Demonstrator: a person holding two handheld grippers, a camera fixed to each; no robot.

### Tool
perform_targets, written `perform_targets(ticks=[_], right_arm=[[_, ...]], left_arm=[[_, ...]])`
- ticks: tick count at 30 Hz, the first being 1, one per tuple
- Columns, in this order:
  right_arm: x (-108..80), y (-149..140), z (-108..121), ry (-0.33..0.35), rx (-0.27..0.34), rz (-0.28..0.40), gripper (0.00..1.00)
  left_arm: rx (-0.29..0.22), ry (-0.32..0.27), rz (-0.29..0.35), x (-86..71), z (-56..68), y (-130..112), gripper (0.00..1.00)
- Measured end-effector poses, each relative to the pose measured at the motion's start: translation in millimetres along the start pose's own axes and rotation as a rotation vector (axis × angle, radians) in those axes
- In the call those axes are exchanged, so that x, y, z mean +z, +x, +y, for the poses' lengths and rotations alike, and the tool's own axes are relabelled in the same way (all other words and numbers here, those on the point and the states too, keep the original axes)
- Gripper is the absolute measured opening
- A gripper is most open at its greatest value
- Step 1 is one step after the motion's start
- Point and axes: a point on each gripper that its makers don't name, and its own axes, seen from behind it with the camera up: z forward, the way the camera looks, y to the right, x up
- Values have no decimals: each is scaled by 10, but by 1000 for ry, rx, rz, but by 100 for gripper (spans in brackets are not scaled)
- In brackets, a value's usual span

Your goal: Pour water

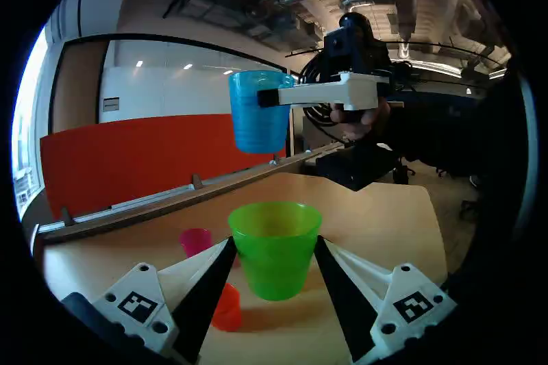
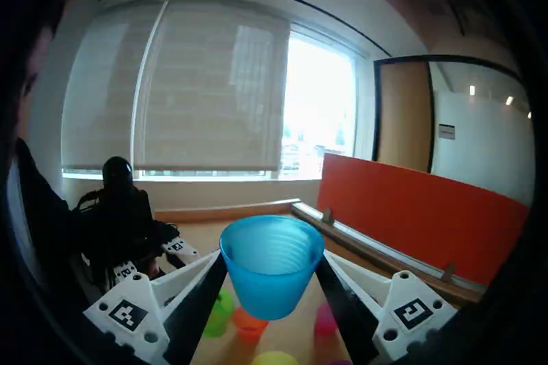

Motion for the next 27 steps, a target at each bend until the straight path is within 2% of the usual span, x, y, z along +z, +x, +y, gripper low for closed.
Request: perform_targets(ticks=[11,27], right_arm=[[-87,-207,51,5,19,-53,89],[-191,-558,41,15,3,-134,89]], left_arm=[[10,-11,-49,10,20,-123,82],[15,-23,-124,-24,30,-325,82]])
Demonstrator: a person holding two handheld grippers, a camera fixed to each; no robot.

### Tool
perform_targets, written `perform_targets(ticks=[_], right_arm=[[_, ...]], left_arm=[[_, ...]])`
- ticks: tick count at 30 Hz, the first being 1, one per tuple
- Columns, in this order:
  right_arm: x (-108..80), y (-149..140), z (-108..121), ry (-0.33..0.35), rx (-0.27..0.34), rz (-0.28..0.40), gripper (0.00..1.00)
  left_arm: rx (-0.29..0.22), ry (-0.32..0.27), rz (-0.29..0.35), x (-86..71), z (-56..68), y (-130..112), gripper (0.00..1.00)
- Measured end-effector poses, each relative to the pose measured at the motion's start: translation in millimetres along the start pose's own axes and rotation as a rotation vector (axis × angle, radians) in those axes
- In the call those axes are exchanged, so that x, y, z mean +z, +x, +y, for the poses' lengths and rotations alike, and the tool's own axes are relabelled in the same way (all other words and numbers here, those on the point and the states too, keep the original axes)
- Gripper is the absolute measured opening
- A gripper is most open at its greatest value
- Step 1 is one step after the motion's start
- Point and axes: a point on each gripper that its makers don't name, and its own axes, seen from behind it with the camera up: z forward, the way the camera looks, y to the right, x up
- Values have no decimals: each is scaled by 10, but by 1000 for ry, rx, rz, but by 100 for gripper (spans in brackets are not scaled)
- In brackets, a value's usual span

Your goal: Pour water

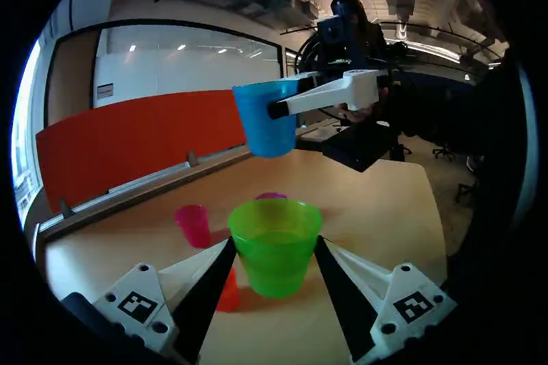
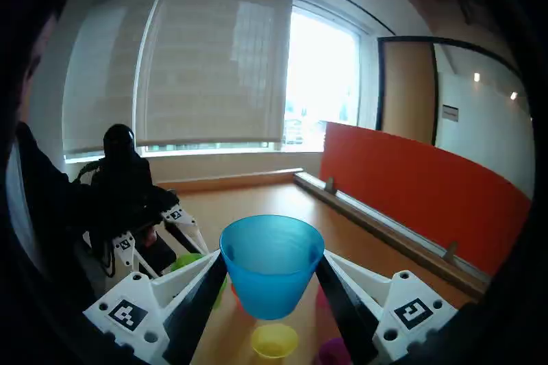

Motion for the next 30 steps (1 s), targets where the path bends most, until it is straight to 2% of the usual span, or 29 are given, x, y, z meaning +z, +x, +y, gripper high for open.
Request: perform_targets(ticks=[14,30], right_arm=[[-24,-403,-79,17,-20,-79,89],[-65,-825,-216,59,-2,-150,89]], left_arm=[[9,-20,-73,-21,62,-234,82],[10,-25,-116,-64,91,-362,82]])
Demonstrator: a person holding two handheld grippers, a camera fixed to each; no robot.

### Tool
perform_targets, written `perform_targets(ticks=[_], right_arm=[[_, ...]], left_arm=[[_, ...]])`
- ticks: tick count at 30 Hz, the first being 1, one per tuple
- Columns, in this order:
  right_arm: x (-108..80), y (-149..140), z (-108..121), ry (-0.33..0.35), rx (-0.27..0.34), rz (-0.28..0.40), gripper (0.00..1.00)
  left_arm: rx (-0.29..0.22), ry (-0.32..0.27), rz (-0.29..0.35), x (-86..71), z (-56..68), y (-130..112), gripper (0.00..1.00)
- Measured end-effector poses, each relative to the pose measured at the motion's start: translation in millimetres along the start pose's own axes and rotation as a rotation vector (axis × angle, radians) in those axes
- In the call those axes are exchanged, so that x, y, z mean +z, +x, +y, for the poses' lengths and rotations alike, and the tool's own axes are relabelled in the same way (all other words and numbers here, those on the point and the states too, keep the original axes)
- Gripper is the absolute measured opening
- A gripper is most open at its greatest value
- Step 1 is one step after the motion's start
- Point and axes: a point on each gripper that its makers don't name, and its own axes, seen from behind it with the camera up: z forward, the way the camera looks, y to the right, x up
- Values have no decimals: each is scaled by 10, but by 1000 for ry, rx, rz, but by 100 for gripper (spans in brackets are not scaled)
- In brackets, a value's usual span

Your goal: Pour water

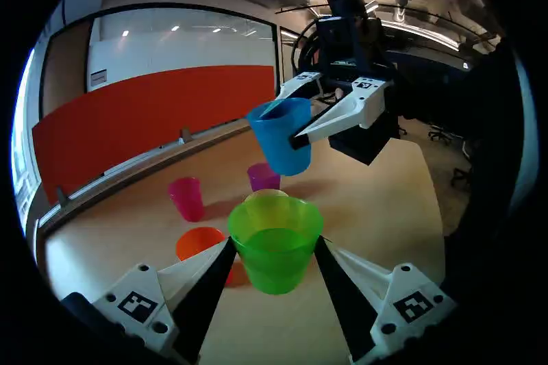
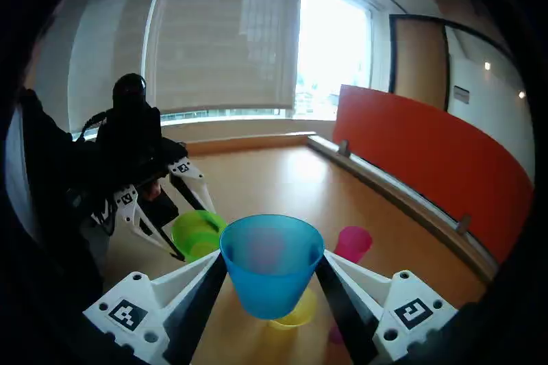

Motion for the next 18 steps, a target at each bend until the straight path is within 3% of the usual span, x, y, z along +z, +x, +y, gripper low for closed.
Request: perform_targets(ticks=[18], right_arm=[[28,-372,-204,55,27,-63,90]], left_arm=[[-13,-7,-54,-48,58,-163,83]])
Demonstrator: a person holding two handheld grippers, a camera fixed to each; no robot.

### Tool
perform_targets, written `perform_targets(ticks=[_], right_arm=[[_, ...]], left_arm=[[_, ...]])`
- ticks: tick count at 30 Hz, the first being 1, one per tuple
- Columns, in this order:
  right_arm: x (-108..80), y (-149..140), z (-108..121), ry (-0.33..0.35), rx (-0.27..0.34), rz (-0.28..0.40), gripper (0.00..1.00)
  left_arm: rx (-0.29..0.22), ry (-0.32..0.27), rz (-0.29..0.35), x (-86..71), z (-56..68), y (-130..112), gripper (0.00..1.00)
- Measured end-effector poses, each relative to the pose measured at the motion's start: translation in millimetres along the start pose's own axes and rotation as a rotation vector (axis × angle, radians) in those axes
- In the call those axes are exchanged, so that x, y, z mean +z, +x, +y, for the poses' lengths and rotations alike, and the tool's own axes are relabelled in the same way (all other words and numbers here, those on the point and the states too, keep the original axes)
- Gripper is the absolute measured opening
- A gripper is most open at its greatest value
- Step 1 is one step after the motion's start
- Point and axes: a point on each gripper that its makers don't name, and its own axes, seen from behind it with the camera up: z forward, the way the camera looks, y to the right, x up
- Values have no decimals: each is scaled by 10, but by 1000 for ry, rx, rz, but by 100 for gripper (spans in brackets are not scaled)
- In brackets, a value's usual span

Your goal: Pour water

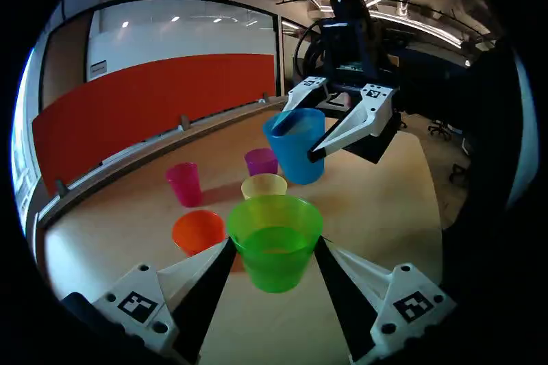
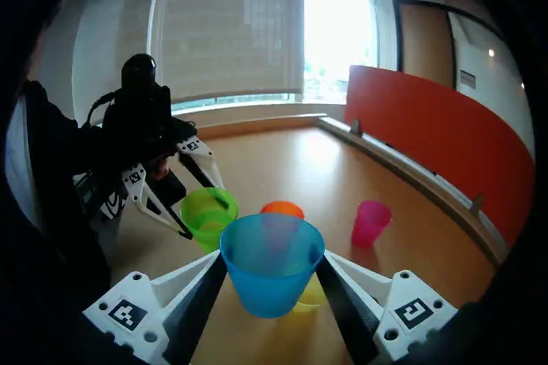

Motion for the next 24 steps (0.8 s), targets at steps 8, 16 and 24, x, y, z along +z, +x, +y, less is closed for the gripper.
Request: perform_targets(ticks=[8,16,24], right_arm=[[4,-123,-75,19,-22,-37,90],[13,-209,-146,41,-32,-64,90],[38,-336,-206,64,-44,-97,90]], left_arm=[[3,-14,-28,13,50,-67,83],[-2,-29,-56,23,80,-139,83],[9,-49,-102,43,95,-254,83]])
